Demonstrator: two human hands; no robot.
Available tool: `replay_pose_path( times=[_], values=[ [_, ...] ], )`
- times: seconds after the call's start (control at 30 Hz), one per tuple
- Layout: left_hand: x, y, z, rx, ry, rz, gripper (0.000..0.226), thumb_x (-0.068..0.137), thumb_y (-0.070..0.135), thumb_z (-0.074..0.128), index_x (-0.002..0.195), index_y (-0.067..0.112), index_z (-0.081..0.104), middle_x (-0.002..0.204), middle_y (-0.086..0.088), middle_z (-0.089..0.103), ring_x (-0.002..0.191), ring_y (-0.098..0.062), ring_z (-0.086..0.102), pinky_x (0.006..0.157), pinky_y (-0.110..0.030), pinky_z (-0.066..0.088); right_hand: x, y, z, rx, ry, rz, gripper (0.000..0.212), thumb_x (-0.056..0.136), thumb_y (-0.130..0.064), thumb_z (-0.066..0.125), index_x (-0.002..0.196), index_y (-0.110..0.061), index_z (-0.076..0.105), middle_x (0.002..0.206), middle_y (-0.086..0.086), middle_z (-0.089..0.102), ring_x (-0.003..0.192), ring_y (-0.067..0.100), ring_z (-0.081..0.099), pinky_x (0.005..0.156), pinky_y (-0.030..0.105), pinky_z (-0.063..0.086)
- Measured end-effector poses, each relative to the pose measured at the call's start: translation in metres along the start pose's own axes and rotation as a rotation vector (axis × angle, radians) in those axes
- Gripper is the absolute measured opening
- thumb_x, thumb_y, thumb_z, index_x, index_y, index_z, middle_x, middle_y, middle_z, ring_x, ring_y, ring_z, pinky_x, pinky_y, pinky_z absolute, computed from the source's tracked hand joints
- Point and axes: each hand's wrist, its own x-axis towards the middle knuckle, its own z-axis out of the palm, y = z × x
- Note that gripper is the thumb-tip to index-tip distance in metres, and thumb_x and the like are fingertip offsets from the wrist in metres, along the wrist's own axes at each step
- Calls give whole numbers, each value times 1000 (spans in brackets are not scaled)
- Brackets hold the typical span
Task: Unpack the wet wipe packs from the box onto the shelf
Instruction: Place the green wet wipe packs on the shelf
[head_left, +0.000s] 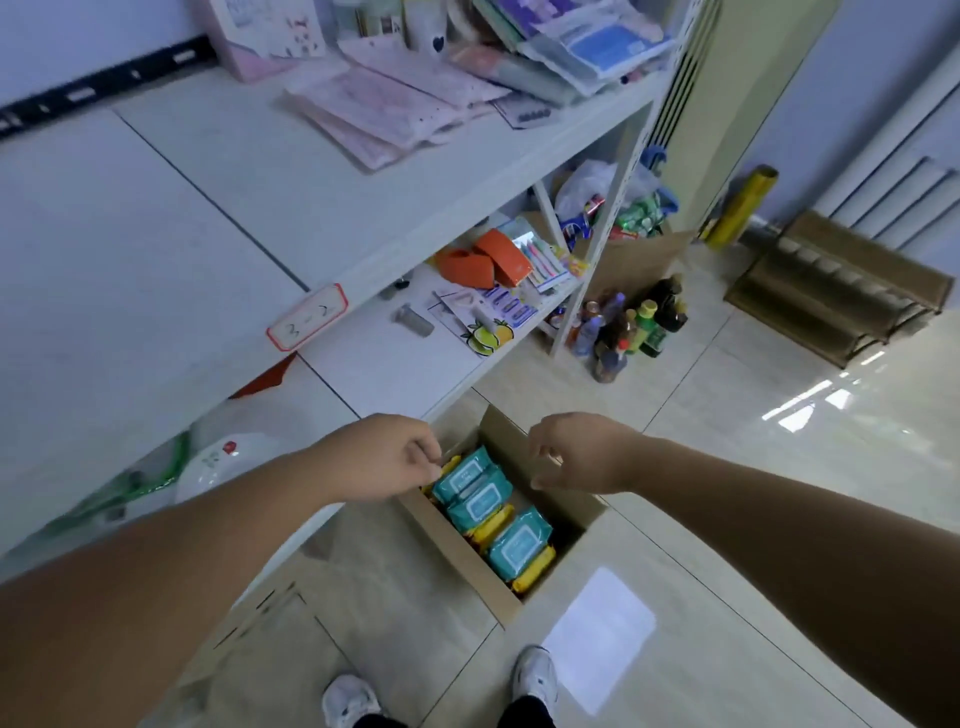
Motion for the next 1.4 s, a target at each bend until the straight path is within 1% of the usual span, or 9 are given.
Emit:
replay_pose_path(
  times=[0.3, 0.47, 0.53, 0.63, 0.83, 1.03, 1.13, 1.23, 1.4],
  values=[
    [117, -62, 140, -143, -90, -170, 11, 89, 39, 72, 90, 41, 61, 94, 20, 65, 92, 4, 62, 78, -18, 48, 81, 101, 130, 95, -117, 80, 43, 92, -40, 64, 133, -25, 59, 131, -3, 60, 120, 21, 57, 90, 30, 47],
    [202, -115, 206, -159, -165, -243, 12, 86, 40, 74, 89, 40, 63, 93, 18, 68, 92, 1, 64, 87, -28, 55, 146, 147, 208, 104, -134, 119, 52, 91, -42, 62, 140, -32, 49, 130, -2, 61, 115, 24, 59, 89, 36, 54],
    [237, -133, 231, -149, -181, -252, 13, 87, 37, 74, 96, 35, 65, 96, 15, 68, 93, 0, 64, 81, -20, 52, 174, 163, 239, 100, -163, 132, 55, 90, -43, 63, 142, -35, 46, 126, -1, 62, 113, 25, 61, 88, 42, 57],
    [289, -160, 268, -158, -169, -267, 22, 88, 33, 75, 106, 25, 67, 100, 11, 69, 95, -4, 65, 70, -14, 43, 216, 184, 285, 81, -175, 139, 56, 89, -41, 65, 143, -32, 48, 131, 0, 60, 119, 25, 58, 91, 43, 56],
    [366, -219, 331, -125, -174, -317, 52, 83, 35, 80, 128, 20, 59, 130, 5, 59, 120, -14, 57, 95, -25, 44, 293, 198, 387, 45, -245, 85, 56, 84, -39, 72, 135, -26, 53, 129, 2, 60, 114, 25, 58, 88, 43, 56],
    [410, -261, 378, -68, -98, -334, 93, 60, 62, 81, 138, 23, 47, 131, 0, 47, 119, -23, 55, 102, -41, 50, 353, 193, 448, -46, -359, -48, 58, 81, -38, 78, 133, -28, 54, 128, 2, 59, 120, 28, 54, 99, 45, 49],
    [417, -265, 395, -67, -29, -322, 77, 70, 48, 85, 133, 23, 48, 127, 1, 46, 110, -21, 58, 97, -42, 52, 364, 196, 461, -91, -387, -81, 60, 79, -39, 80, 132, -26, 55, 128, 1, 60, 123, 27, 52, 101, 43, 45],
    [419, -261, 407, -38, -14, -264, 50, 72, 50, 83, 101, 23, 52, 103, 9, 56, 92, -17, 62, 76, -35, 53, 366, 200, 462, -163, -399, -117, 66, 76, -42, 81, 135, -25, 56, 139, 3, 51, 133, 27, 42, 106, 44, 38],
    [418, -264, 410, -206, -55, -335, 37, 74, 45, 84, 93, 27, 59, 93, 7, 70, 84, -11, 68, 78, -37, 59, 361, 202, 457, -139, -484, -125, 64, 75, -50, 81, 132, -31, 56, 124, -1, 56, 118, 24, 50, 82, 38, 49]
  ],
)
